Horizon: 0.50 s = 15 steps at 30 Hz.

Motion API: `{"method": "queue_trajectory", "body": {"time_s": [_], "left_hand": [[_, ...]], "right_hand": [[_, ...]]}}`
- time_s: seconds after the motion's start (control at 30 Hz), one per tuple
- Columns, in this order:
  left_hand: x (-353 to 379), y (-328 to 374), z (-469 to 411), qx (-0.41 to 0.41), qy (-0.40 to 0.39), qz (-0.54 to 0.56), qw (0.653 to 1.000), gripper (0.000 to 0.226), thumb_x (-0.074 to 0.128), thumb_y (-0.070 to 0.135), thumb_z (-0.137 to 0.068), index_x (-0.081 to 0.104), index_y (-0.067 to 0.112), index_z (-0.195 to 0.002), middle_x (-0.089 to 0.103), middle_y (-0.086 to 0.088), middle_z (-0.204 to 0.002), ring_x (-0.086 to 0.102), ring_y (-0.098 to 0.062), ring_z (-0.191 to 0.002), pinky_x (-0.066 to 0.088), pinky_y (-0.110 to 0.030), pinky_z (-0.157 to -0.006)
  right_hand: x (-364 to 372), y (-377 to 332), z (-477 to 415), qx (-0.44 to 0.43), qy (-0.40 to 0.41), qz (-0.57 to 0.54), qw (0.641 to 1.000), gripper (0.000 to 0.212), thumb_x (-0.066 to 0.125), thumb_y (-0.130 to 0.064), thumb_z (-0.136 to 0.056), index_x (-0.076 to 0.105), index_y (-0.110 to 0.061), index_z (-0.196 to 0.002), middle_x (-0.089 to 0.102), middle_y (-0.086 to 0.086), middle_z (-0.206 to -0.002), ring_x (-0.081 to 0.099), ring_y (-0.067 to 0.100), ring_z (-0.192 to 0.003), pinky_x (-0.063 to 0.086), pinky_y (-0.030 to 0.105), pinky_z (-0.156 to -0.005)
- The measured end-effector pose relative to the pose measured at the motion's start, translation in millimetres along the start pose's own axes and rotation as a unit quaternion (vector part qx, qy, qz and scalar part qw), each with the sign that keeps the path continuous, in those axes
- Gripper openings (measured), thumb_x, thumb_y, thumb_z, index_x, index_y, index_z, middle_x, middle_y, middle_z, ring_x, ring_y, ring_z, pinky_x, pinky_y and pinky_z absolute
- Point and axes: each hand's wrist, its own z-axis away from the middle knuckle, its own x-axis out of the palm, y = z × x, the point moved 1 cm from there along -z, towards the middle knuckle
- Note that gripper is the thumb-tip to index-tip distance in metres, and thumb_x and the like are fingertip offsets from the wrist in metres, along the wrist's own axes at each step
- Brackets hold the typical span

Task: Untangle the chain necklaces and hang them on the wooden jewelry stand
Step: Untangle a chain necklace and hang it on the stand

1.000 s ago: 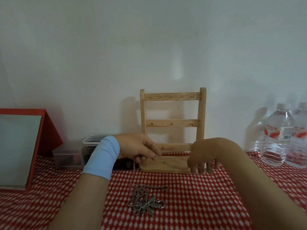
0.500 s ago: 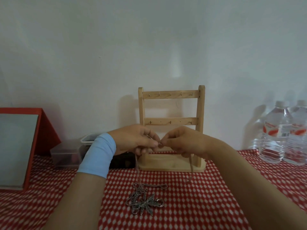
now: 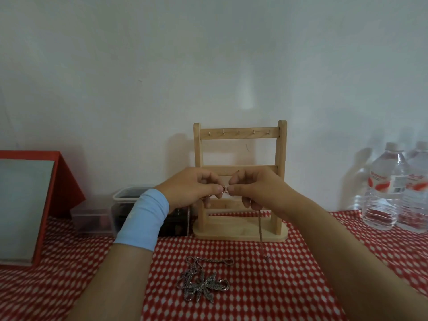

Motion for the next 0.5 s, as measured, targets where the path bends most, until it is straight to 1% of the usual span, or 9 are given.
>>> {"method": "queue_trajectory", "body": {"time_s": [0.1, 0.2, 0.23, 0.3, 0.37, 0.4, 0.5], "left_hand": [[2.8, -1.7, -3.5, -0.002, 0.005, 0.018, 1.000, 0.012, 0.060, 0.019, -0.094, 0.070, 0.012, -0.096, 0.070, 0.003, -0.078, 0.062, -0.009, -0.058, 0.047, -0.022, -0.049], [5.8, -2.9, -5.5, -0.006, 0.011, 0.056, 0.998, 0.014, 0.059, 0.017, -0.095, 0.069, 0.008, -0.097, 0.068, -0.001, -0.079, 0.062, -0.014, -0.061, 0.049, -0.026, -0.049], [6.8, -2.5, -5.5, -0.005, 0.010, 0.075, 0.997, 0.013, 0.059, 0.016, -0.095, 0.068, 0.007, -0.097, 0.067, -0.003, -0.080, 0.063, -0.015, -0.062, 0.050, -0.027, -0.049], [8.2, -1.4, -5.2, 0.002, 0.007, 0.112, 0.994, 0.012, 0.061, 0.013, -0.094, 0.068, 0.005, -0.100, 0.066, -0.004, -0.080, 0.063, -0.016, -0.062, 0.052, -0.027, -0.049], [8.7, -1.0, -5.3, 0.007, 0.006, 0.143, 0.990, 0.014, 0.064, 0.010, -0.092, 0.067, 0.002, -0.103, 0.066, -0.006, -0.080, 0.064, -0.017, -0.062, 0.054, -0.028, -0.050], [8.6, -0.8, -5.1, 0.008, 0.006, 0.151, 0.988, 0.015, 0.065, 0.009, -0.091, 0.066, 0.000, -0.103, 0.066, -0.007, -0.081, 0.065, -0.018, -0.063, 0.055, -0.029, -0.051], [6.5, -2.4, -4.0, 0.007, 0.003, 0.161, 0.987, 0.016, 0.063, 0.006, -0.092, 0.064, -0.003, -0.106, 0.068, -0.010, -0.084, 0.067, -0.021, -0.065, 0.056, -0.030, -0.051]], "right_hand": [[0.0, 1.8, -0.8, -0.015, 0.015, 0.012, 1.000, 0.012, 0.079, -0.017, -0.088, 0.075, -0.007, -0.092, 0.067, -0.009, -0.063, 0.056, 0.001, -0.049, 0.045, 0.021, -0.049], [-0.2, 0.7, -0.3, -0.021, 0.014, 0.004, 1.000, 0.007, 0.077, -0.015, -0.089, 0.077, -0.008, -0.088, 0.067, -0.012, -0.064, 0.055, -0.002, -0.051, 0.045, 0.020, -0.053], [0.0, 0.1, 0.0, -0.019, 0.013, -0.007, 1.000, 0.009, 0.075, -0.016, -0.090, 0.077, -0.007, -0.088, 0.069, -0.011, -0.066, 0.057, -0.001, -0.055, 0.045, 0.021, -0.056], [1.3, -0.6, 0.5, -0.014, 0.004, -0.041, 0.999, 0.017, 0.072, -0.022, -0.092, 0.080, -0.007, -0.092, 0.074, -0.005, -0.079, 0.062, 0.005, -0.068, 0.045, 0.026, -0.063], [2.3, -0.1, 0.8, -0.014, -0.001, -0.056, 0.998, 0.022, 0.074, -0.031, -0.091, 0.082, -0.011, -0.095, 0.076, -0.002, -0.086, 0.063, 0.010, -0.076, 0.047, 0.027, -0.066], [2.5, 0.7, 0.5, -0.014, 0.001, -0.058, 0.998, 0.022, 0.075, -0.032, -0.091, 0.083, -0.012, -0.095, 0.075, -0.002, -0.085, 0.063, 0.010, -0.077, 0.047, 0.027, -0.067], [2.1, 1.5, -0.2, -0.010, 0.010, -0.063, 0.998, 0.022, 0.073, -0.029, -0.092, 0.082, -0.008, -0.096, 0.072, -0.002, -0.080, 0.062, 0.007, -0.070, 0.046, 0.027, -0.064]]}}
